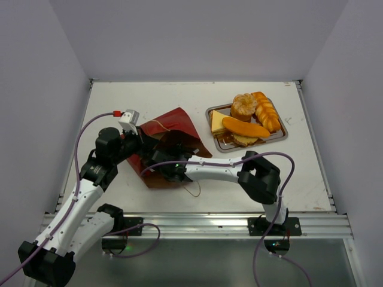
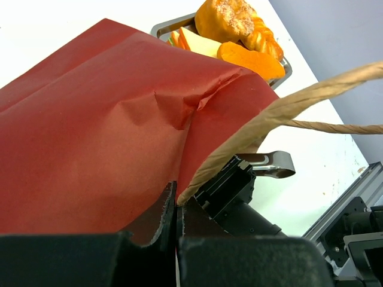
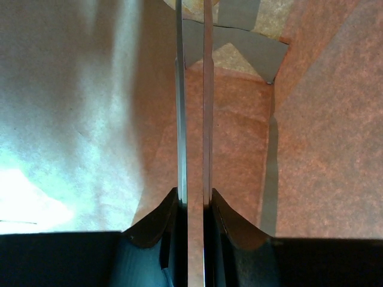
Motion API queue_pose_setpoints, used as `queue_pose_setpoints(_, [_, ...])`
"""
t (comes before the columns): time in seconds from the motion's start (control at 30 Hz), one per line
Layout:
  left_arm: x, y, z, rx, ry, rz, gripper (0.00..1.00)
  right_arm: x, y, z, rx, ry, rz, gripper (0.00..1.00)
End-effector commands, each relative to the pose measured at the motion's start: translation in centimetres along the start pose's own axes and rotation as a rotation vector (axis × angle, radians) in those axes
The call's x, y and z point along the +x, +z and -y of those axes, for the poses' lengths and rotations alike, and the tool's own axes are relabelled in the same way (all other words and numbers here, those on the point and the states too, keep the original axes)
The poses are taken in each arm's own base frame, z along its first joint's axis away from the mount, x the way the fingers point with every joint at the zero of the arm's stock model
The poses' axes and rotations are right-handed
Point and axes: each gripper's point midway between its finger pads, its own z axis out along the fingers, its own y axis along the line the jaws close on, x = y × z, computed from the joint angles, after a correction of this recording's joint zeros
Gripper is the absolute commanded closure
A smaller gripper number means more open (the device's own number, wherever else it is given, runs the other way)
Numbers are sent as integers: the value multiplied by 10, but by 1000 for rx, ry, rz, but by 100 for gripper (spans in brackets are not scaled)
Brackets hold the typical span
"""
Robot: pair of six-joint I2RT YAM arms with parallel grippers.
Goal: Take the fake bread out of the paper bag
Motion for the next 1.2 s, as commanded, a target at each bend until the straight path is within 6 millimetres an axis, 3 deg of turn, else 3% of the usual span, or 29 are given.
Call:
queue_pose_setpoints(0.0, [-19,-3,16,54,19,59,100,11,-14,8,-18,28,25,100])
queue_pose_setpoints(0.2, [-24,-1,7,-1,-1,84,100,24,-26,11,-15,52,39,100])
queue_pose_setpoints(0.5, [-25,3,1,-25,-16,95,100,40,-34,0,-33,50,37,100])
queue_pose_setpoints(0.73, [-24,3,5,-4,-16,92,100,39,-37,9,-16,107,49,99])
queue_pose_setpoints(0.97, [-23,1,10,20,-16,78,100,28,-30,22,29,113,44,72])
queue_pose_setpoints(1.17, [-25,-1,17,45,-12,72,100,15,-18,22,40,73,24,60])
